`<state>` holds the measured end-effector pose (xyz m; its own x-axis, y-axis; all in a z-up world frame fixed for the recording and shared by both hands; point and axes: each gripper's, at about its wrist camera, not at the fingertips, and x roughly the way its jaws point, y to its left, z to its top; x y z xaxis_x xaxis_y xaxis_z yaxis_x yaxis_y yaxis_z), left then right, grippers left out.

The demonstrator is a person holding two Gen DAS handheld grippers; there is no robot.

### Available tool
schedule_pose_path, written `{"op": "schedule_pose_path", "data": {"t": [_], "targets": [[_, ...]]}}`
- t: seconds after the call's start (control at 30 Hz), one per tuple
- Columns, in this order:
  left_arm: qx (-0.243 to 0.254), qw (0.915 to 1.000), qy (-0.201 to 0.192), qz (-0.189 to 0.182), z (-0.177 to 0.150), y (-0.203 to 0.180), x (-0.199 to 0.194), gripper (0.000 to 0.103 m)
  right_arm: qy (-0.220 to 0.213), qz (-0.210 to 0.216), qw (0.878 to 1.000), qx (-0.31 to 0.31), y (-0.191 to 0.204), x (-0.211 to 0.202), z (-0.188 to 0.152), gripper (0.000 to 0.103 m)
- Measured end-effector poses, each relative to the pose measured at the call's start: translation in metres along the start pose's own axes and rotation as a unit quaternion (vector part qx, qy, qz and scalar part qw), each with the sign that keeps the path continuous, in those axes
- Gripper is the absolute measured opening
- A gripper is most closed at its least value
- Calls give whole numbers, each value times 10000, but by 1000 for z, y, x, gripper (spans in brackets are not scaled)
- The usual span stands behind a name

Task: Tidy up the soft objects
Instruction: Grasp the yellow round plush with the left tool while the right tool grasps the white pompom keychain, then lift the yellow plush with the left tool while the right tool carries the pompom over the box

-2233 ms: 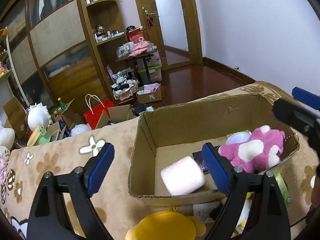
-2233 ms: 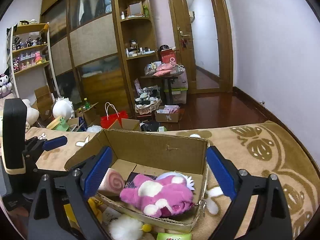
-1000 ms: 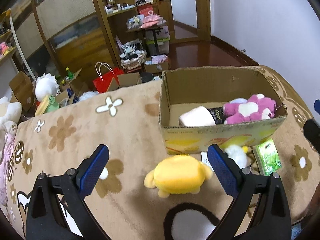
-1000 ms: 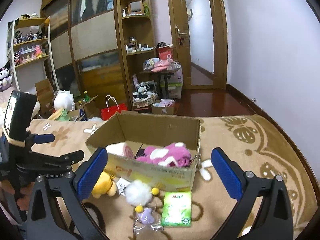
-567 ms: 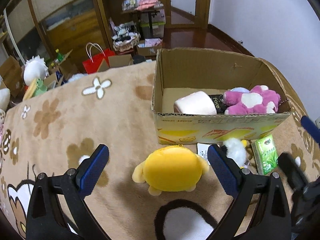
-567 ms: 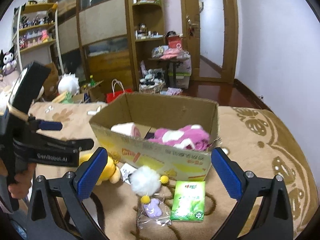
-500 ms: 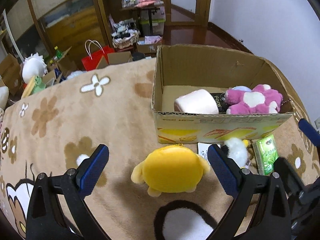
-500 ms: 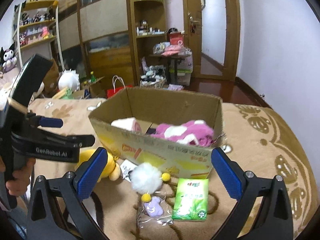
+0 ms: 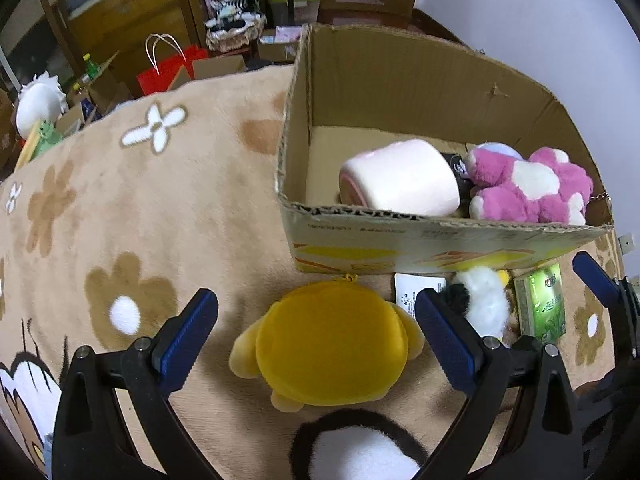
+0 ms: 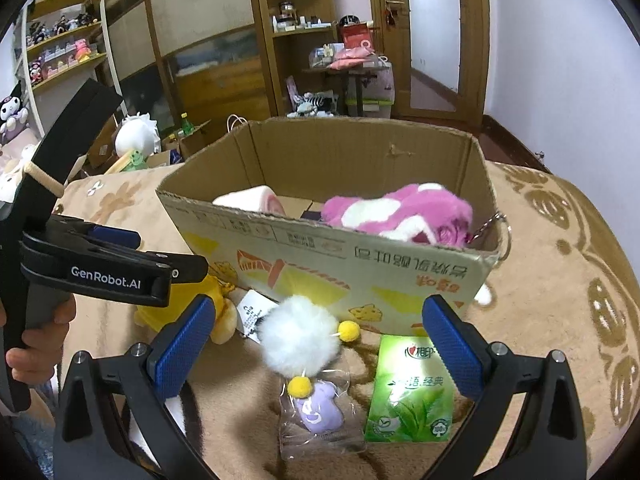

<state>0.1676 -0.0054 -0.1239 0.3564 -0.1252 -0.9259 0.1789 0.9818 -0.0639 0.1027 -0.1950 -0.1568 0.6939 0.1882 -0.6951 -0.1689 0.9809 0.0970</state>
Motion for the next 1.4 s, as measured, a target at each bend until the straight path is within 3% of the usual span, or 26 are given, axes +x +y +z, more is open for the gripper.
{"op": "schedule_pose_path", "data": {"t": [0.17, 0.8, 0.9, 1.07, 1.23, 1.4], "targets": [[-179, 9992, 259, -248, -2, 4, 13, 98, 192, -46, 9998, -73, 4, 15, -3, 103], [-196, 9958, 885, -92, 1, 4, 51, 98, 563, -45, 9982, -224, 10, 44, -11, 103], [-205, 9954, 927, -99, 2, 4, 53, 98, 606, -9, 9977, -306, 15, 48, -12, 93], [-254, 9944, 998, -219, 0, 4, 59, 98, 799, 67, 9958, -451, 20, 60, -15, 67], [-244, 9938, 1064, -194, 1, 5, 65, 97, 794, 114, 9954, -524, 24, 64, -18, 61], [-152, 9928, 1191, -41, -2, 1, 73, 96, 757, 165, 9949, -639, 32, 67, -17, 48]]}}
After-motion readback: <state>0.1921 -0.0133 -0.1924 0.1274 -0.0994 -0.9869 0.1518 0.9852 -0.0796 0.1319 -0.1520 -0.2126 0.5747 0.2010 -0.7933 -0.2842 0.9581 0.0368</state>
